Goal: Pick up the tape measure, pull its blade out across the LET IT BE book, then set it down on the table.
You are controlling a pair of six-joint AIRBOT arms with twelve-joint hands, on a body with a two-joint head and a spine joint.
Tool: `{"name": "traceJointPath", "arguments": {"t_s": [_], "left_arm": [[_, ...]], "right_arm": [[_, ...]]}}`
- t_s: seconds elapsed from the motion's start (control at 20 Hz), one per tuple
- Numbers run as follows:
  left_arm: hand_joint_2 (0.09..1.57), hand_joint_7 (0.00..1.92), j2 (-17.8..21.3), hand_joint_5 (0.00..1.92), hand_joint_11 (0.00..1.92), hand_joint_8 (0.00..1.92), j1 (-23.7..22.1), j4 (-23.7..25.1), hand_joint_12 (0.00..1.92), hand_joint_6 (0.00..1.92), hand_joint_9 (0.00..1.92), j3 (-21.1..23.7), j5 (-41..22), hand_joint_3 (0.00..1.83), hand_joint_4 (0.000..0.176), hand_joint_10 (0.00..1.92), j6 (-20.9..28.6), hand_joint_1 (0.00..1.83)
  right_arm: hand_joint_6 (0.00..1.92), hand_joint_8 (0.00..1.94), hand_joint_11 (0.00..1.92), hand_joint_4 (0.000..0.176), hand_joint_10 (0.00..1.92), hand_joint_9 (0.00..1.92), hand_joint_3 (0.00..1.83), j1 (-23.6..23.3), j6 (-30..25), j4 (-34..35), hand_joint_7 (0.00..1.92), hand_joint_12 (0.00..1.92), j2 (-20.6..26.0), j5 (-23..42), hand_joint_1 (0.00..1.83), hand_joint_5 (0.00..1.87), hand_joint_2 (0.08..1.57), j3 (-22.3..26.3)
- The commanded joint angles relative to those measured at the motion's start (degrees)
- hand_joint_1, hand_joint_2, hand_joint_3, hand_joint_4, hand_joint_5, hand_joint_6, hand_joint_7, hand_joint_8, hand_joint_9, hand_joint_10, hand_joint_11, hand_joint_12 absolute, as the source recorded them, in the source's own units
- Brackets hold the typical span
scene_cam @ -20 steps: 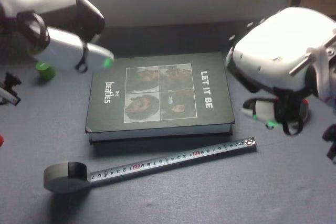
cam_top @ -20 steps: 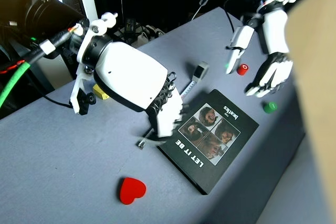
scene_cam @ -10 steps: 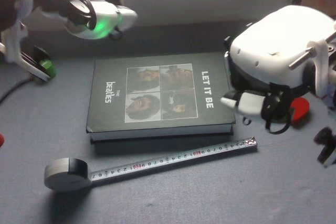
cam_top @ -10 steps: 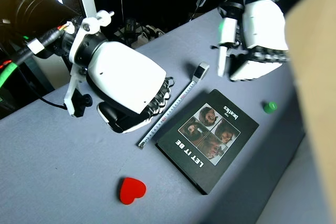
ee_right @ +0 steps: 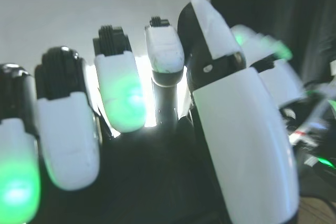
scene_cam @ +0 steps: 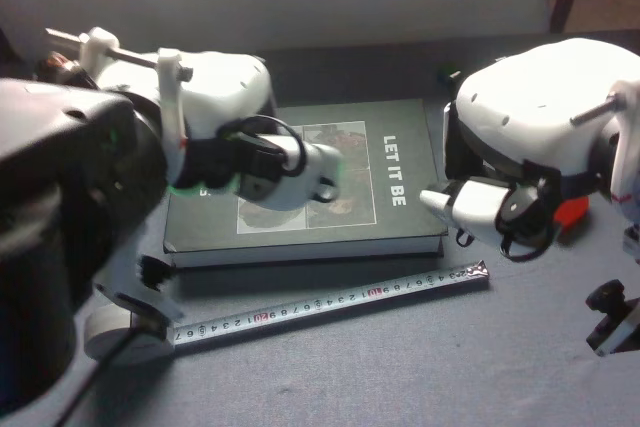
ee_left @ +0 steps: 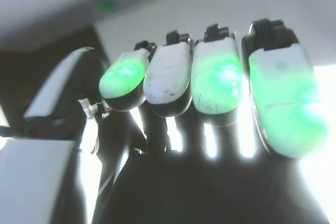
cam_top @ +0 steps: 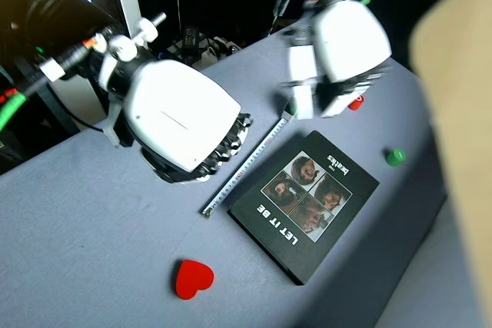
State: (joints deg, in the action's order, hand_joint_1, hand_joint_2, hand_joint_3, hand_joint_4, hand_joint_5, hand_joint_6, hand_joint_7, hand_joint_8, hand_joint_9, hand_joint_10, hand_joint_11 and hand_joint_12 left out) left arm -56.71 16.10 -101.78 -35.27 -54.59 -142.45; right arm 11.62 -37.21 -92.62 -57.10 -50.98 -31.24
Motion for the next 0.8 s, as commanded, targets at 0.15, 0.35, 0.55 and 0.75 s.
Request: {"name": "traceJointPath", "arguments": {"t_s": [0.15, 0.35, 0.55, 0.75], "left_arm": [[1.26, 0.99, -0.81, 0.8, 0.86, 0.89, -0.48, 5.57, 1.61, 0.76, 0.95, 0.42, -4.63, 0.0, 0.0, 1.21, 1.47, 0.16], [1.28, 0.97, -0.67, 0.98, 0.36, 0.17, -0.78, 5.77, 1.24, 0.64, 0.83, 0.02, -4.58, 0.0, 0.0, 0.36, 1.09, 0.14], [1.28, 1.0, -0.63, 0.97, 0.79, 1.12, -1.33, 5.62, 1.64, 1.51, 0.92, 0.0, -4.3, 0.0, 0.171, 1.32, 1.1, 0.15], [1.47, 1.47, -0.28, 1.24, 1.74, 1.91, -1.84, 5.36, 1.92, 1.92, 1.63, -0.13, -3.69, 0.02, 0.175, 1.92, 1.1, 0.24]], "right_arm": [[1.92, 1.94, 1.92, 0.176, 1.92, 1.86, 0.0, 0.58, -0.93, -7.47, 1.64, 1.92, 0.04, -2.75, 0.86, 1.4, 1.48, 1.05], [1.92, 1.94, 1.92, 0.176, 1.92, 1.84, 0.0, 1.12, -1.06, -9.09, 1.58, 1.92, 0.07, -2.66, 0.91, 1.37, 1.42, 1.06], [1.92, 1.94, 1.92, 0.176, 1.92, 1.82, 0.0, 1.5, -0.62, -9.36, 1.59, 1.92, 0.07, -2.38, 0.91, 1.33, 1.41, 1.06], [1.92, 1.94, 1.92, 0.176, 1.92, 1.8, 0.0, 1.96, -0.33, -9.36, 1.58, 1.92, 0.26, -1.38, 0.89, 1.32, 1.43, 1.04]]}}
